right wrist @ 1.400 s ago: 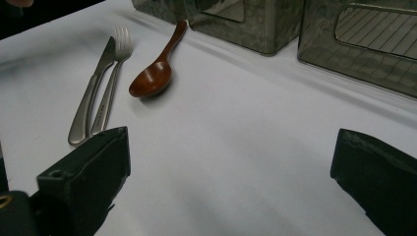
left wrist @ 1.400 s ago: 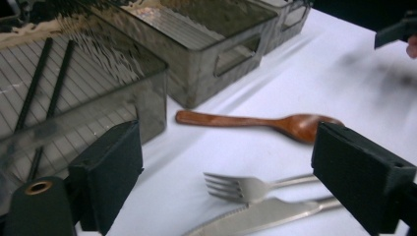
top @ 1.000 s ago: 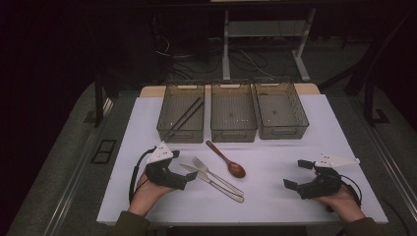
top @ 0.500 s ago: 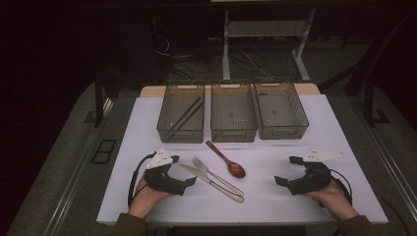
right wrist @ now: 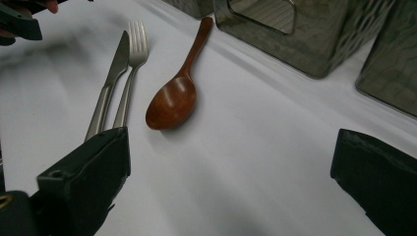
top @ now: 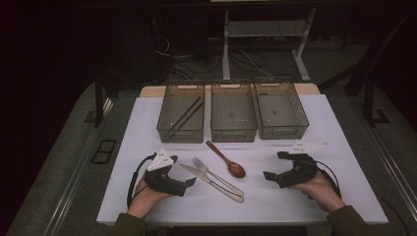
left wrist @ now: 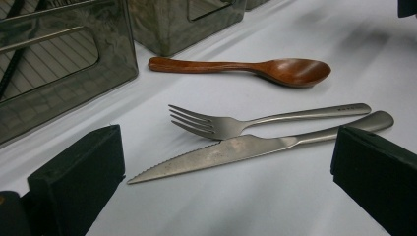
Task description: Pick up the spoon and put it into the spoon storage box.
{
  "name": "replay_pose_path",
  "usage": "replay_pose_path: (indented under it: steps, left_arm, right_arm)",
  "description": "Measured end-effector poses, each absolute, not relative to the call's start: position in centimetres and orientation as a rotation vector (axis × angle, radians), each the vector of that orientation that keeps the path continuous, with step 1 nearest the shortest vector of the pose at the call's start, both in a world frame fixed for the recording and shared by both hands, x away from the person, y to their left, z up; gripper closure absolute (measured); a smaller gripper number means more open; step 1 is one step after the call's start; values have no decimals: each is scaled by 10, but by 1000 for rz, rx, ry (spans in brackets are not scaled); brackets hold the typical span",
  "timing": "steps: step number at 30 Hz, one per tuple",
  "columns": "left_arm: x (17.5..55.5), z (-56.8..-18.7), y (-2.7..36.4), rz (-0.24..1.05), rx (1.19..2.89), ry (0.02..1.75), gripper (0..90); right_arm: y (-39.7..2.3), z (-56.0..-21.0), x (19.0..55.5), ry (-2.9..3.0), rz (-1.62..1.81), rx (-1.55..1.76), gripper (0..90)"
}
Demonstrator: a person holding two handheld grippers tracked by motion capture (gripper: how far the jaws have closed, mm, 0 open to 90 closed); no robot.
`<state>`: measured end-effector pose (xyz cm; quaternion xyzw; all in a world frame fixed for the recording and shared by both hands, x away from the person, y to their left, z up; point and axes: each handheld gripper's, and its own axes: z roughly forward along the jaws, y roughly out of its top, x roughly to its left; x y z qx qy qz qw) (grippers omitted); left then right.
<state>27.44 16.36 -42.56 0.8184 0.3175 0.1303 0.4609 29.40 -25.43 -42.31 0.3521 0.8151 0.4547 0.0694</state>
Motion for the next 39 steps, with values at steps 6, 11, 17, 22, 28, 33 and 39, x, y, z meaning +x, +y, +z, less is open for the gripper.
replay_pose_path:
  steps: [6, 11, 17, 22, 28, 33, 39]
  left_arm:
    - [275, -427, 163, 336, 2021, 778, 0]
    - [276, -428, 164, 338, 2022, 780, 0]
    - [277, -428, 166, 329, 2016, 790, 0]
    - [276, -428, 164, 324, 2019, 790, 0]
    - [277, -428, 162, 318, 2016, 790, 0]
    - [279, -429, 163, 309, 2024, 787, 0]
    - [280, -428, 161, 306, 2017, 781, 0]
  right_arm:
    - [-243, -420, 303, 2472, 1361, 1044, 11]
    - [-232, -419, 311, 2481, 1367, 1045, 11]
    - [-217, -418, 321, 2501, 1366, 1042, 11]
    - [-204, -418, 329, 2523, 1368, 1021, 58]
    - [-192, -420, 336, 2545, 1363, 1005, 108]
    - [-184, -423, 341, 2563, 1363, 1008, 167]
    - [-177, -429, 344, 2606, 1356, 1016, 293]
